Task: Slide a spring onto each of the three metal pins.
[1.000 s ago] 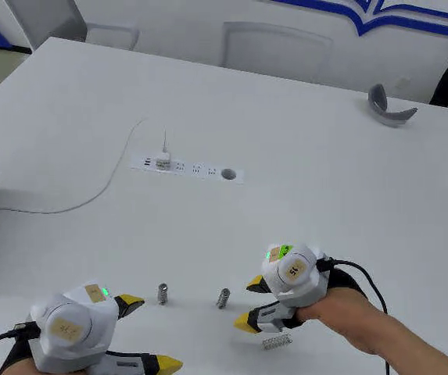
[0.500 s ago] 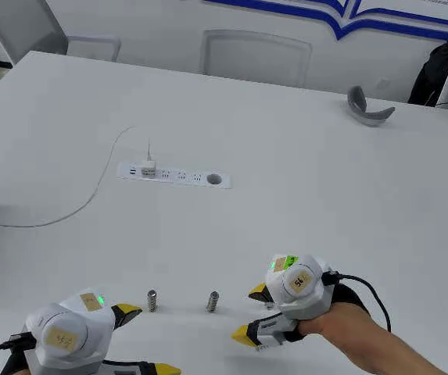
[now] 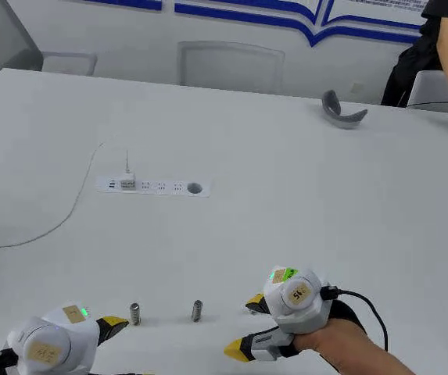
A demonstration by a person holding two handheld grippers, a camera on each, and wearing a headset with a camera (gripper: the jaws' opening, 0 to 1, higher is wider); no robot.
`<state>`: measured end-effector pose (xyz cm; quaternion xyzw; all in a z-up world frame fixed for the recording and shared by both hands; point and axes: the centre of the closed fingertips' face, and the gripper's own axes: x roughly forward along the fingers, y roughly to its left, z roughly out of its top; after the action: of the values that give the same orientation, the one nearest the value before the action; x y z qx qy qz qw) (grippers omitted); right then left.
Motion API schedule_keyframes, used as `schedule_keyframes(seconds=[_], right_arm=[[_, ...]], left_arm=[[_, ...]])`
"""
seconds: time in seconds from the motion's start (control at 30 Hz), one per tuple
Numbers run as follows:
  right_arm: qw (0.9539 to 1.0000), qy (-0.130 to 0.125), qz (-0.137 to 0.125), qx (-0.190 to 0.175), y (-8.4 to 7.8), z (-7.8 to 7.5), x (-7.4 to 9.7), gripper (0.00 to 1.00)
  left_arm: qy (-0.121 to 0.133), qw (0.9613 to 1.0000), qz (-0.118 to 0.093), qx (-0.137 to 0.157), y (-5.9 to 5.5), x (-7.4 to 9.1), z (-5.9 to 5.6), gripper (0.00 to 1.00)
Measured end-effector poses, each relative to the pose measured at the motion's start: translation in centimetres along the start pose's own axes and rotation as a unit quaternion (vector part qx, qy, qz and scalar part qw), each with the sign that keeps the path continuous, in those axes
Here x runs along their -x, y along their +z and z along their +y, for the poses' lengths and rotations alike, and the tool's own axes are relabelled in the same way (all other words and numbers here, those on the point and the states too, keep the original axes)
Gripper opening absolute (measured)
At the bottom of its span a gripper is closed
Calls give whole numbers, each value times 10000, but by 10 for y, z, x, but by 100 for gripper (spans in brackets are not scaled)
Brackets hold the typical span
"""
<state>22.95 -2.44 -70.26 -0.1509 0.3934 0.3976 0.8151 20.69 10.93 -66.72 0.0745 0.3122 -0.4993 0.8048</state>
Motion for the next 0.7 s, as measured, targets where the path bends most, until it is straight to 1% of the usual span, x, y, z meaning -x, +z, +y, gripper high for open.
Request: schedule_keyframes(seconds=[0.23,0.43,0.7], right_arm=[[9995,-209,-123,-215,-8,-5,13,58],[9979,-345,-315,-442,-11,-8,22,59],[9961,-491,-404,-606,-21,-11,34,61]], left_arm=[[-132,9999,47,-83,5,-8,-7,71],[-179,9998,32,-118,10,-13,-10,71],[-217,9997,32,-129,13,-20,-13,71]])
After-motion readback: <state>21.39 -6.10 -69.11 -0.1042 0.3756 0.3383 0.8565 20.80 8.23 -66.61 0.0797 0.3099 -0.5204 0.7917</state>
